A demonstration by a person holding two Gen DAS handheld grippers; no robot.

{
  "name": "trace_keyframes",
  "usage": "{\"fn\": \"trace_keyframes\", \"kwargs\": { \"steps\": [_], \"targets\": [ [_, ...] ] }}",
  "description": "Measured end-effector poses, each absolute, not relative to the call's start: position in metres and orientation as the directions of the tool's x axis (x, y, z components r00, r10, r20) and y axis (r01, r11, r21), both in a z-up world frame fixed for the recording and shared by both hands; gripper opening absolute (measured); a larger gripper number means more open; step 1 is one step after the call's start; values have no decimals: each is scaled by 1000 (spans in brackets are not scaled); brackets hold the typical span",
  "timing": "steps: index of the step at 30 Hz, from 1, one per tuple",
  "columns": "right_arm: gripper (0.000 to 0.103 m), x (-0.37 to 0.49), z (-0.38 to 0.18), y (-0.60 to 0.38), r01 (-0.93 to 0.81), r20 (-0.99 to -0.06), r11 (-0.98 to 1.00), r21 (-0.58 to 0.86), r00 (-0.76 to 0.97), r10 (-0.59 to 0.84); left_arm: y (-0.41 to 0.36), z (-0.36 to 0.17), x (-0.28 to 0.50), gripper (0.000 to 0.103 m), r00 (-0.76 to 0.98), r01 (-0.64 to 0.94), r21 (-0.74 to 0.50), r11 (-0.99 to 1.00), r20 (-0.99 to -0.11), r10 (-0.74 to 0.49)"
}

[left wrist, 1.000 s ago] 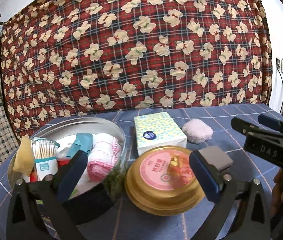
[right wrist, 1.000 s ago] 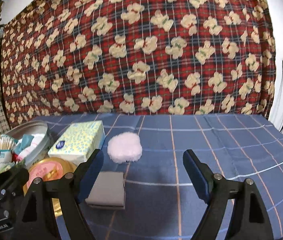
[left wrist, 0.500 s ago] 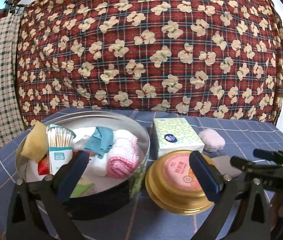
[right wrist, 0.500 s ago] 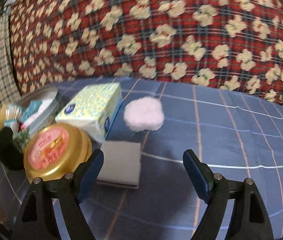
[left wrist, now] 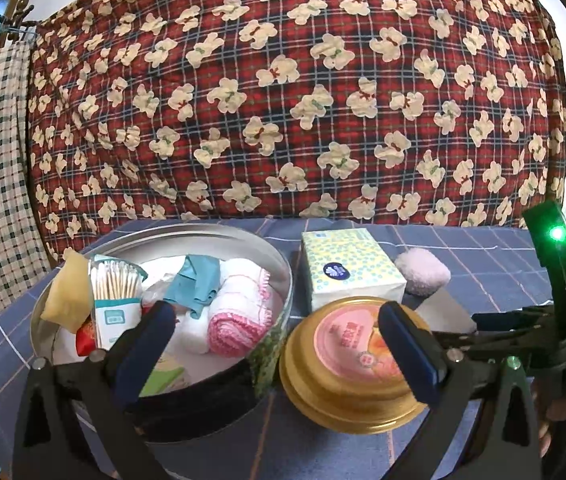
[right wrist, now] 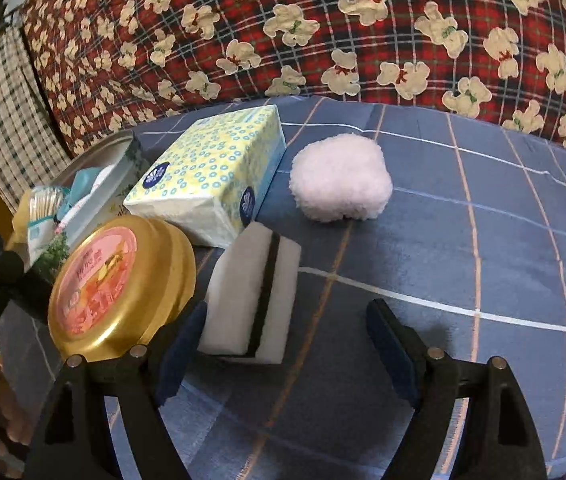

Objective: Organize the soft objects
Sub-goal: 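Grasp the white sponge block with the right tool and lift it, then grasp the pink fluffy puff with the left tool while the right tool holds the sponge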

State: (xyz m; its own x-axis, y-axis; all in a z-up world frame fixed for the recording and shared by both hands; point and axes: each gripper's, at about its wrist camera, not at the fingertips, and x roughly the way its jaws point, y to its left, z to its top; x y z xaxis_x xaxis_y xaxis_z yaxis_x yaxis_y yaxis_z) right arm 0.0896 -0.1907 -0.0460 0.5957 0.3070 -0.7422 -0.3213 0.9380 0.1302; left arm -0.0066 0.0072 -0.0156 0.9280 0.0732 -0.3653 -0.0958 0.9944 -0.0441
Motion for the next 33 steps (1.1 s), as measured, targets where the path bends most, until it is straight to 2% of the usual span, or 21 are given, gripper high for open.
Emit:
{"fn": "trace_keyframes", "kwargs": {
  "steps": [2,7,11,17,20,23,29,33],
  "targets": [
    [46,87,-44,-192,-346,-720,921,179,592,363,6,-15,-6,103,927,-96,-36,995,-366,76],
    [44,80,-38,-193,-351,-691,917,188,616,378,2,-16,-5,103,927,-88,-32,996,-369,70],
    [44,76,-20,-209,-295,-612,943,154,721,325,-3,-15,-3,103,927,-66,-22,998,-370,53],
    [44,68,7,-253,-93,-470,991,100,873,129,-26,-7,10,103,925,-11,12,1000,-379,15],
    [44,72,12,-266,-41,-442,996,83,894,74,-48,4,20,103,921,61,-6,998,-385,-59],
    [44,84,19,-276,1,-406,1000,25,914,9,-78,10,34,103,915,82,3,997,-396,-74],
    [44,101,23,-298,97,-332,986,-133,933,-136,-139,15,80,102,870,115,-18,993,-481,-109],
    [44,100,26,-327,103,-349,994,-32,931,-108,-175,10,116,97,832,81,-11,997,-550,-74]
  ]
}}
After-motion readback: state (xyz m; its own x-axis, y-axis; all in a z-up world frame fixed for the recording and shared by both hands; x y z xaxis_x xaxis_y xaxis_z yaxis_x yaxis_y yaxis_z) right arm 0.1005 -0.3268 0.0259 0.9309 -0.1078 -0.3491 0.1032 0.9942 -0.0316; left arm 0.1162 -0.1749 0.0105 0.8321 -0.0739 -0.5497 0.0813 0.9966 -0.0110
